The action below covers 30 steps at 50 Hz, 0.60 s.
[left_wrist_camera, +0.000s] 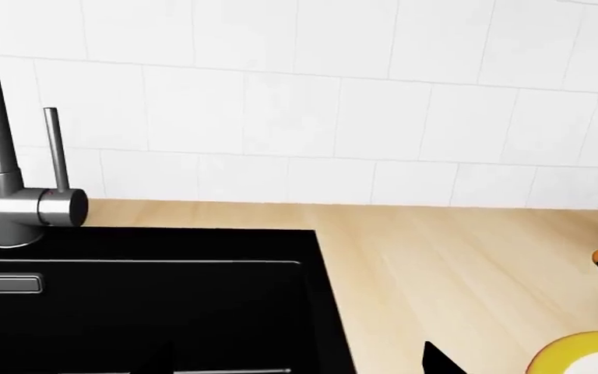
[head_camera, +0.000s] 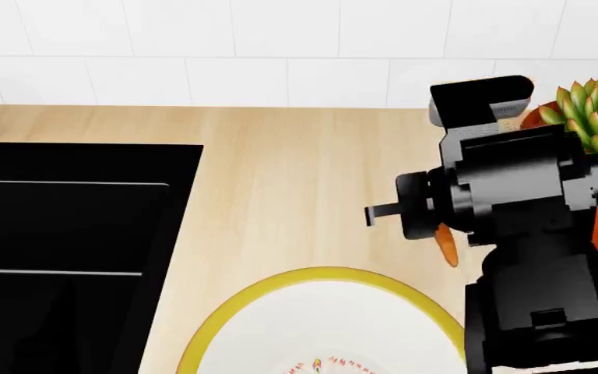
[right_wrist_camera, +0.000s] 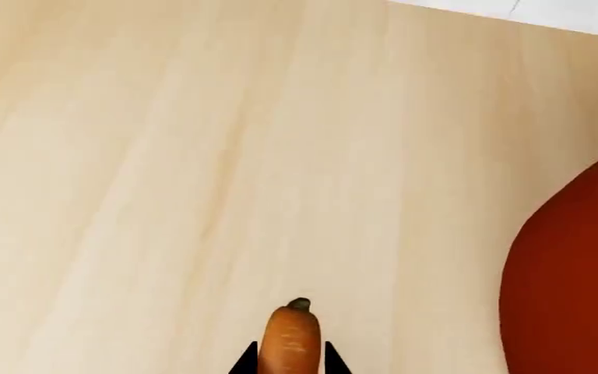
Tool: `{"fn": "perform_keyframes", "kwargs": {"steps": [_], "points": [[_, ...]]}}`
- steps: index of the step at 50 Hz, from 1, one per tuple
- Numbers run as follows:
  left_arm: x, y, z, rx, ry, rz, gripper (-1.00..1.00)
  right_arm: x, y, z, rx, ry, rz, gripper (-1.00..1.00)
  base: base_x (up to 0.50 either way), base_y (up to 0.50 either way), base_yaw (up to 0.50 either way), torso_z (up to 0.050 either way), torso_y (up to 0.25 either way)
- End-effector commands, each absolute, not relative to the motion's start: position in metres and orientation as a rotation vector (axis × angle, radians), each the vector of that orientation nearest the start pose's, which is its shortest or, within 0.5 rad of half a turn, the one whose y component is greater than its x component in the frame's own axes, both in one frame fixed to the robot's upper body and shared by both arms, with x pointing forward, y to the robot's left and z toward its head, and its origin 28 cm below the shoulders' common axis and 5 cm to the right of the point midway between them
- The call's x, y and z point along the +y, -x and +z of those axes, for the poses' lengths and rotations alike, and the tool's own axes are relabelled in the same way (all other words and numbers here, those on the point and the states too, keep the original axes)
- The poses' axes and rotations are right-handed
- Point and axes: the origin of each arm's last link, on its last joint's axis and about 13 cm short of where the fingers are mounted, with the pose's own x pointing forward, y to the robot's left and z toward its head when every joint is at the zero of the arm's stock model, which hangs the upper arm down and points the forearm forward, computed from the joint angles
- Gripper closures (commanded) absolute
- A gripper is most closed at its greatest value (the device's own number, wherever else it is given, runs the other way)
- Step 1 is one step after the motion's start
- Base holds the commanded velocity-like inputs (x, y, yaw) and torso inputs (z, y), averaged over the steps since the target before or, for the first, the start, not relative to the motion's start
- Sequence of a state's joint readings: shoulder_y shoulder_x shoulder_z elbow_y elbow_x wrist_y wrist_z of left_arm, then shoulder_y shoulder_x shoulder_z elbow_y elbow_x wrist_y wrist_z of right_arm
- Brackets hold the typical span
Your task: There is a mixed pile of frozen fruits and vegetables on the counter. Locate all the frozen vegetables and place the items in a bowl on the counter. Take all the frozen fruits and defrost them in a running sink.
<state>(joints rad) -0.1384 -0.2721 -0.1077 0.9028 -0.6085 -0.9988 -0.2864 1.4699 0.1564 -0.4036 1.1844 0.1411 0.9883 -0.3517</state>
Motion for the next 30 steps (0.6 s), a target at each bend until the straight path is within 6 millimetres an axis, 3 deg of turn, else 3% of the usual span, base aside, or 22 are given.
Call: {"fn": "perform_keyframes", "kwargs": {"steps": [1,5,18,30], "points": [[0.224,-0.177,0.160,-0.016,0.078,-0.086,-1.00,-0.148,-0.395,0.264,0.613,0.109,0.244,1.00,0.00,0.00,0.00,0.000,0.000],[0.224,-0.178,0.159,-0.016,0.079,-0.084,-1.00,-0.141,-0.378,0.276,0.557,0.121,0.295,1.00,0.00,0.00,0.00,0.000,0.000],[0.223,-0.178,0.159,-0.016,0.077,-0.088,-1.00,-0.114,-0.291,0.268,0.485,0.150,0.551,1.00,0.00,0.00,0.00,0.000,0.000],[0.224,-0.177,0.159,-0.017,0.076,-0.088,-1.00,-0.107,-0.246,0.247,0.549,0.184,0.669,1.00,0.00,0.00,0.00,0.000,0.000]]}}
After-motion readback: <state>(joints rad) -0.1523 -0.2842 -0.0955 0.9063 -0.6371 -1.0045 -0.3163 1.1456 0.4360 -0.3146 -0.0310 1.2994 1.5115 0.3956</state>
